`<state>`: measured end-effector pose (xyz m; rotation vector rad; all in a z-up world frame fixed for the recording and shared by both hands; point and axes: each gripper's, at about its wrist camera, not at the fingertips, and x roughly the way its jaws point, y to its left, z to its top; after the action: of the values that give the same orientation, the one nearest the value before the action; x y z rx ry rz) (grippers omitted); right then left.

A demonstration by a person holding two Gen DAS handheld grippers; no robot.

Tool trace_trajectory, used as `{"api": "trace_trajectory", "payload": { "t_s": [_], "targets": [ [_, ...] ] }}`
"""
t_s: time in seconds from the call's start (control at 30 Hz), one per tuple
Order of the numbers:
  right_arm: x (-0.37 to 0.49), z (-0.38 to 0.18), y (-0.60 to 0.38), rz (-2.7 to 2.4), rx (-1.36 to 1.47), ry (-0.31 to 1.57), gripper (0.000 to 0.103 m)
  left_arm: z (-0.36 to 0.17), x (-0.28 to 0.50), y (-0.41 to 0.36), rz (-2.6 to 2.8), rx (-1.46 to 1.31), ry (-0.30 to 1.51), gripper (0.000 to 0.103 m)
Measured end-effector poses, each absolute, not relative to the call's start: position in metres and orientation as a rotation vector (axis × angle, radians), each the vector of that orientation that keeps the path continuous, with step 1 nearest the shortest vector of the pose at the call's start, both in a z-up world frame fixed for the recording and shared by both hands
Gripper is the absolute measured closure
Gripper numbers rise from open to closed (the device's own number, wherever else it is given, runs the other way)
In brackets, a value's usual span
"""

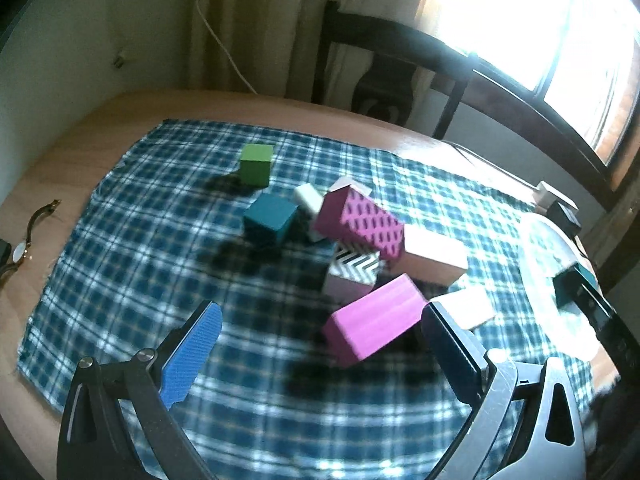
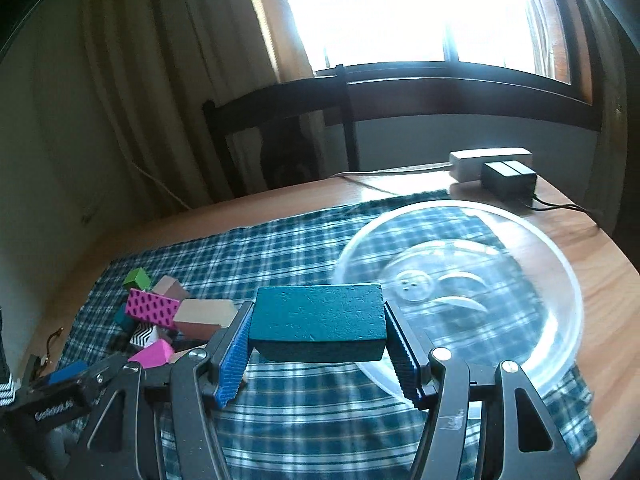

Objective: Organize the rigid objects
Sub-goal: 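Carry the teal block over the clear bowl while the left tool grasps the magenta block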

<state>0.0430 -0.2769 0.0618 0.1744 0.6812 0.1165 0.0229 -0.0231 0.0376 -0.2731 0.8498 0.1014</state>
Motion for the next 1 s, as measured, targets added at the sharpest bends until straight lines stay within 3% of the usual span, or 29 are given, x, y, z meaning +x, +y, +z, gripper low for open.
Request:
{"api": "trace_trajectory", "payload": {
  "t_s": [0.5,1.0],
  "targets": [
    [0.036,0.067,-0.290,0.112,0.191,0.659,0.038,0.023,0.063,-0.047,0.195,-0.252,0.895,0.003],
    [0.036,0.067,-0.290,0.104,0.184,0.660,0.038,0.020,0.044,-0.032,0.204,-0.201,0.918,0.003]
  ]
}}
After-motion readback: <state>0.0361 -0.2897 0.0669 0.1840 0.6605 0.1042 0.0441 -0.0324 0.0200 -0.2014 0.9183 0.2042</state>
